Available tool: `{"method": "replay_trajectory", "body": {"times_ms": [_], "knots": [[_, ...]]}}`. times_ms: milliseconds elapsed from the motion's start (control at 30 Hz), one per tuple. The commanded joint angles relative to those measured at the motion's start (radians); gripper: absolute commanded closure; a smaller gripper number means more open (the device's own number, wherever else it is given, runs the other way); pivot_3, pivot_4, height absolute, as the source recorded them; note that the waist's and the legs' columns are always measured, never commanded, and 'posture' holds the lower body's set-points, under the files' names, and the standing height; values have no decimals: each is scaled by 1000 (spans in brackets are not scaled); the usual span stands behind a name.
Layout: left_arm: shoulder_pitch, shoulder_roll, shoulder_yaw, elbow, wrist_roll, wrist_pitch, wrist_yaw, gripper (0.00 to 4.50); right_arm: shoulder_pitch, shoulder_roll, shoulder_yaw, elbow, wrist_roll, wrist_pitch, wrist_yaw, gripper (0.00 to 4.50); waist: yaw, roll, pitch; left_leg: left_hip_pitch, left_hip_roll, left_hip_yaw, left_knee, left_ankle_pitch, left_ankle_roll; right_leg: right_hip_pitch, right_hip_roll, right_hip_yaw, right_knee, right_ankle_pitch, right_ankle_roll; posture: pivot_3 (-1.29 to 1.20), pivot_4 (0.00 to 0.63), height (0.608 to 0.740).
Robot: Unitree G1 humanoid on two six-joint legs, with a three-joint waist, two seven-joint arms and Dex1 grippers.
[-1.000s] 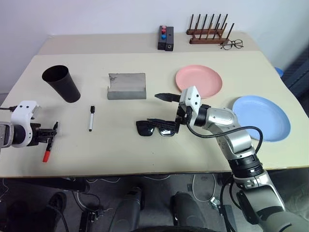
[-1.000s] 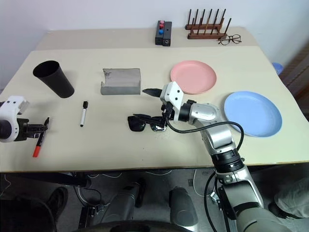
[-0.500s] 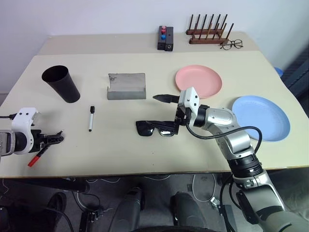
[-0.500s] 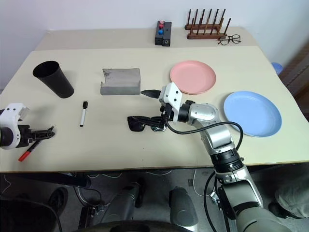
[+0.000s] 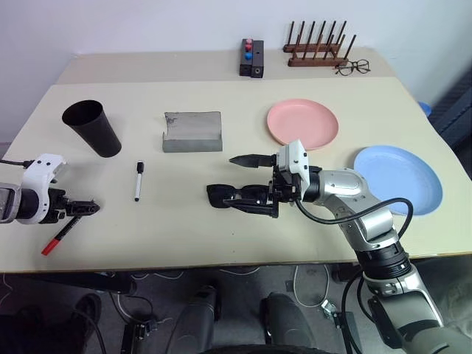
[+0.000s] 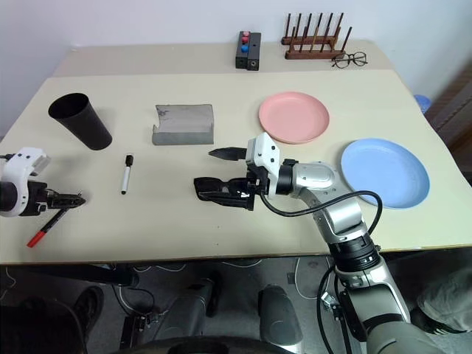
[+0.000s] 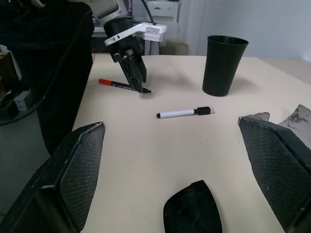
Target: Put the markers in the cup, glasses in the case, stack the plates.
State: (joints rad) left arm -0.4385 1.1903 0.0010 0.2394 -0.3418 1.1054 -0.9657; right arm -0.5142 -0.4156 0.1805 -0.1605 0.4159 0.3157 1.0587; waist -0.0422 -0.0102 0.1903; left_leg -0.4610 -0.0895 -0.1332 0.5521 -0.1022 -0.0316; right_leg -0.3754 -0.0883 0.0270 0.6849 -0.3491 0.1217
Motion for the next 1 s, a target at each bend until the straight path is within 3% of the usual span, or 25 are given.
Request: {"method": "replay_trajectory", "body": {"times_ms": [33, 233, 400, 500, 667, 700, 1000], "knots": [[-37, 62, -68, 47, 55, -87, -90, 943, 2, -2, -10, -27, 7, -14, -3, 0, 0, 0, 0, 0, 0, 0, 0, 0, 0, 0, 0, 0, 0, 0, 0, 0, 150, 740], [-78, 85, -161, 119, 127, -189, -206, 943, 11, -8, -14, -24, 2, -21, -3, 0, 1, 0, 0, 0, 0, 0, -1, 0, 0, 0, 0, 0, 0, -1, -2, 0, 150, 740], [-117, 46, -193, 168, 170, -209, -219, 943, 16, -6, -13, -33, 0, -17, -9, 0, 1, 0, 0, 0, 0, 0, -1, 0, 0, 0, 0, 0, -1, -1, -2, 0, 150, 740], [-135, 17, -209, 194, 192, -222, -221, 1692, 20, -8, -13, -35, -4, -18, -15, 0, 2, 0, 0, 0, 0, 0, -1, 0, 0, 0, 0, 0, 0, 0, 0, 0, 150, 740], [-157, -3, -213, 231, 221, -235, -230, 4252, 21, -9, -12, -38, -10, -18, -25, 0, 1, 0, 0, 0, 0, 0, -1, 1, 1, 0, 0, 0, 0, 0, 0, 0, 150, 740], [-160, -5, -213, 233, 225, -235, -232, 4425, 24, -9, -12, -38, -13, -21, -28, 0, 0, 0, 0, 0, 0, 0, -1, 1, 1, 0, 0, 0, 0, 0, 0, 0, 150, 740], [-146, -11, -194, 182, 224, -201, -240, 4425, 21, -9, -12, -19, -19, -38, -26, 0, 1, 0, 0, 0, 0, 0, -1, 2, 2, 0, 1, 0, 0, 0, 0, 0, 150, 740]]}}
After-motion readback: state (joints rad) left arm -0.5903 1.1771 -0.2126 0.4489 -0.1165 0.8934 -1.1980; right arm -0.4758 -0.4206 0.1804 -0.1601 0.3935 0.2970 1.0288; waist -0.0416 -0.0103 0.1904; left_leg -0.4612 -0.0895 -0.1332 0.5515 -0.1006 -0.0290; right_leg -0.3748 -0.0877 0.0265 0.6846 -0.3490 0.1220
